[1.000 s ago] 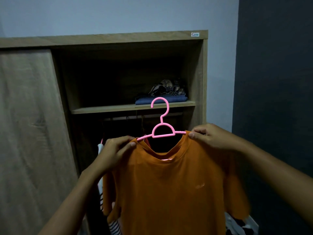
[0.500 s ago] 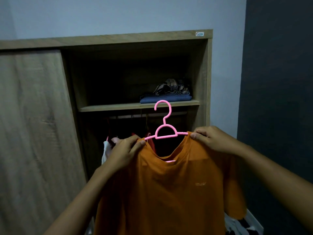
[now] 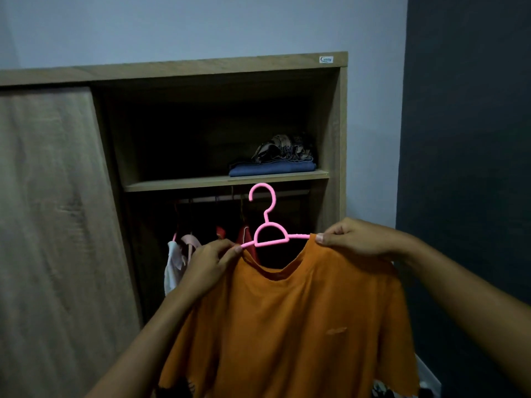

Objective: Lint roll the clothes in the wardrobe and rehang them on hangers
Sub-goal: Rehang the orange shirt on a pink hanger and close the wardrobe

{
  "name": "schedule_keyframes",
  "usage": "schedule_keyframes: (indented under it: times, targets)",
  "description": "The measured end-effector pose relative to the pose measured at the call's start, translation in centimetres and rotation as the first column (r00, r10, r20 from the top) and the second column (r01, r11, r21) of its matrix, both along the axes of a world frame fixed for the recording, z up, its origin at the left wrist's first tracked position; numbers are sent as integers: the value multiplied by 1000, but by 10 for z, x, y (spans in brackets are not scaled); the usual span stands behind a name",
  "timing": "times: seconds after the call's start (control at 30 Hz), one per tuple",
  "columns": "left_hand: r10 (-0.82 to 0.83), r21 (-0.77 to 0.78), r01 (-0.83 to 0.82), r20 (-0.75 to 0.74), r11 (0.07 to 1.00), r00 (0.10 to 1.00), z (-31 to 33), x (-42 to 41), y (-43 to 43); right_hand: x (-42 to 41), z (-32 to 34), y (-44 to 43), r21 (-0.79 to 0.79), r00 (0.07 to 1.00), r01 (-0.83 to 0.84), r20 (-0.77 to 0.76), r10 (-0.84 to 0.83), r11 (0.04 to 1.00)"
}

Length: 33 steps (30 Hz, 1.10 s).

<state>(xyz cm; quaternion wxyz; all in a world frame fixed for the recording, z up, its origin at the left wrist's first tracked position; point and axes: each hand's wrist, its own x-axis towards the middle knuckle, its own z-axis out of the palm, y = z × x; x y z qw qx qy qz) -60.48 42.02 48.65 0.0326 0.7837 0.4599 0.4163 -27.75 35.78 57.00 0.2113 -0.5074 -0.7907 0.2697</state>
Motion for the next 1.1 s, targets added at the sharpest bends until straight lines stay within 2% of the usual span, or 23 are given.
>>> schedule_keyframes:
  times: [0.13,0.23,0.3,0.4,0.47,0.53,0.67,0.77,0.87,1.1]
  targets:
    - [-17,-59,20,52,998,999,-9,12,12,-1,14,-4,-160,998,58,6,-57,985]
    - [22,-98,-12,96,995,995,-16,20,25,-4,23,-11,-295,981,141,-85,-173,945]
    - [49,-130,-35,109,991,993,-20,25,35,-7,24,-14,-396,925,153,-264,-272,906]
    - [101,-127,-84,132,988,986,-23,35,50,-15,24,-15,-544,737,-71,-593,-324,836]
    - [157,-126,-139,150,982,976,-22,44,63,-22,22,-10,-526,646,-152,-693,-319,836]
    - [200,-150,-175,173,973,964,-23,54,82,-32,16,1,-474,634,-153,-720,-281,867]
    - [249,-208,-215,153,954,956,-26,70,122,-47,-12,44,-306,749,5,-630,-206,952]
    - [279,-222,-247,127,943,952,-32,77,148,-64,-39,78,-225,841,28,-522,-145,974]
    - [315,-234,-285,106,930,943,-40,77,170,-77,-68,109,-169,865,152,-454,-214,974]
    - [338,-210,-321,50,923,940,-51,61,223,-86,-107,193,-59,745,436,-536,-397,898]
